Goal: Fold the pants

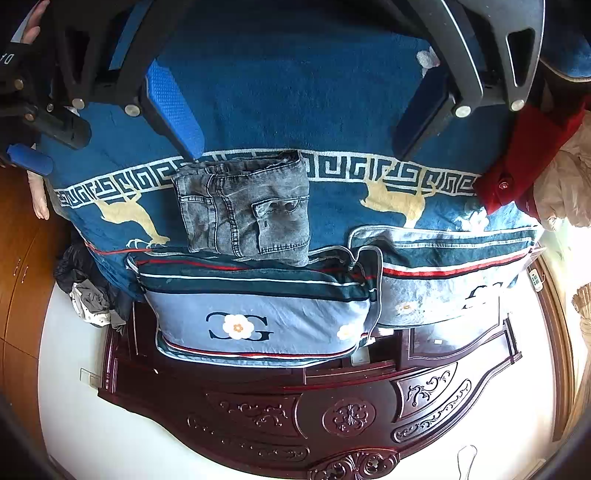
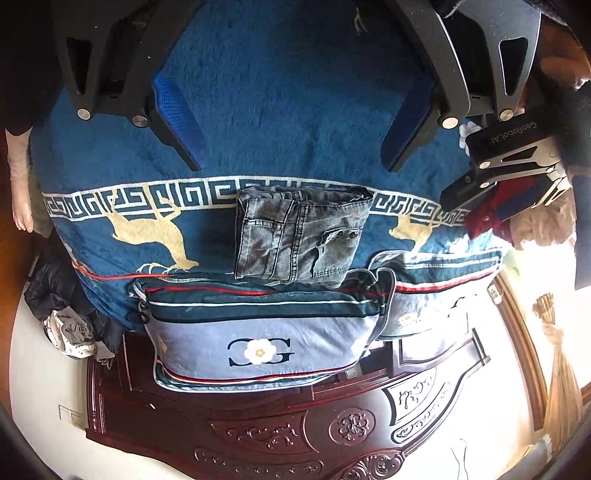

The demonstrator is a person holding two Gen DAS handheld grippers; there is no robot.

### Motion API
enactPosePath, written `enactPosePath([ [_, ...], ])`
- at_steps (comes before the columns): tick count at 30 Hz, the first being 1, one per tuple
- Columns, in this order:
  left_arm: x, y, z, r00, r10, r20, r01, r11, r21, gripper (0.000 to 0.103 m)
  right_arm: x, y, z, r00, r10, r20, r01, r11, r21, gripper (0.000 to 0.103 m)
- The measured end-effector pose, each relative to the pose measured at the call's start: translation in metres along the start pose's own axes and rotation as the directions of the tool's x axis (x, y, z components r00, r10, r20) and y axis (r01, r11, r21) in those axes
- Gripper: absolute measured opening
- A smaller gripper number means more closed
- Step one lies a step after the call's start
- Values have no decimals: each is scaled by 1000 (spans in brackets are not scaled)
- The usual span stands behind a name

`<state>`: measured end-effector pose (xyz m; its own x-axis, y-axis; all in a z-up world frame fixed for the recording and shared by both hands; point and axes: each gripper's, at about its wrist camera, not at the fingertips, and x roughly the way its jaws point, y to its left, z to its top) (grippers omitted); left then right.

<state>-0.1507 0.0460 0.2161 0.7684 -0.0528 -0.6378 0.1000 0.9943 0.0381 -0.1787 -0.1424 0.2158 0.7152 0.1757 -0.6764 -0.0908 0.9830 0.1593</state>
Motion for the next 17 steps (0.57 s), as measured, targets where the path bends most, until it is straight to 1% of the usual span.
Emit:
enactPosePath([
  [7,5,-1,-2,1000,0,-5,0,1000,9,103,3,-1,0,1000,-7,-5,7,1000,4,95],
  [17,14,5,-4,1000,9,-13,-9,1000,-3,103,9,-2,0,1000,-16,-11,16,1000,6,95],
])
